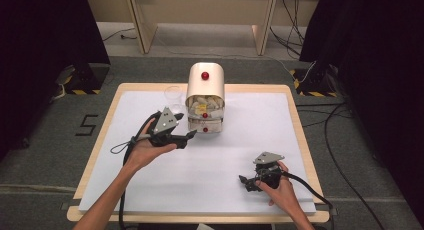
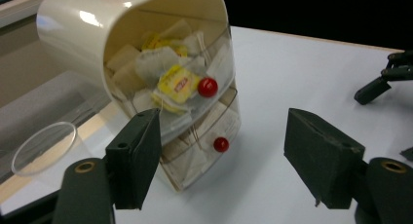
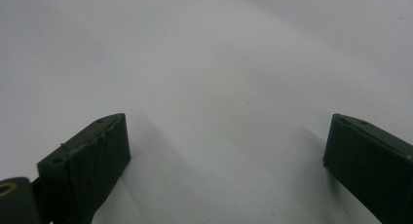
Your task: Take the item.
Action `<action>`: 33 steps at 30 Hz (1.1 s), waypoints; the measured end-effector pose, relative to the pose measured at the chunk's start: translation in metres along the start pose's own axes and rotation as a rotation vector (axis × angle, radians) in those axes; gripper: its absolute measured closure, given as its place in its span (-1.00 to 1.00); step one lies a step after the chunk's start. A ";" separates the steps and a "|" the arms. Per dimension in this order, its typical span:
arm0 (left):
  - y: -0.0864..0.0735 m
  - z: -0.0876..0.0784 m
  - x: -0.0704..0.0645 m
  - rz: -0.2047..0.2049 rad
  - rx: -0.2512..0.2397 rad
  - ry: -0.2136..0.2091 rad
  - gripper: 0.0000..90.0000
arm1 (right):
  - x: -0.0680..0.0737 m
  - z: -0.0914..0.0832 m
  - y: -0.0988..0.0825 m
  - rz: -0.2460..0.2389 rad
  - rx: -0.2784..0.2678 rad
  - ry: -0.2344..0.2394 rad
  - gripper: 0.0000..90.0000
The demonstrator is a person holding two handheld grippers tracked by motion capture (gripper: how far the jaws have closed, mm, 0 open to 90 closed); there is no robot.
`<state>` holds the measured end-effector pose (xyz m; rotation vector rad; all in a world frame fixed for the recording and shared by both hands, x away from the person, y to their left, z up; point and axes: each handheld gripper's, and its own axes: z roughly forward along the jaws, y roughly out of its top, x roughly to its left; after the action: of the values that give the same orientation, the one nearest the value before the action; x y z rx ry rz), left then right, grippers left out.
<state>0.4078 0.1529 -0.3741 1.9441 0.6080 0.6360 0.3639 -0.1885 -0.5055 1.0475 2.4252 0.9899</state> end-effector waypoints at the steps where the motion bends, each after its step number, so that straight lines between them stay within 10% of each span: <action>1: 0.004 0.002 0.001 -0.010 -0.004 -0.009 -0.31 | 0.000 0.000 0.000 0.000 0.000 0.000 -0.93; 20: 0.016 0.033 0.012 -0.039 0.018 -0.013 -0.21 | 0.000 0.000 0.000 -0.002 -0.002 0.000 -0.93; 33: 0.020 0.057 0.017 0.026 0.096 0.008 -0.25 | 0.000 0.000 0.000 -0.002 -0.001 0.000 -0.93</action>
<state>0.4608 0.1188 -0.3758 2.0425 0.6290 0.6418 0.3641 -0.1886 -0.5056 1.0446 2.4248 0.9908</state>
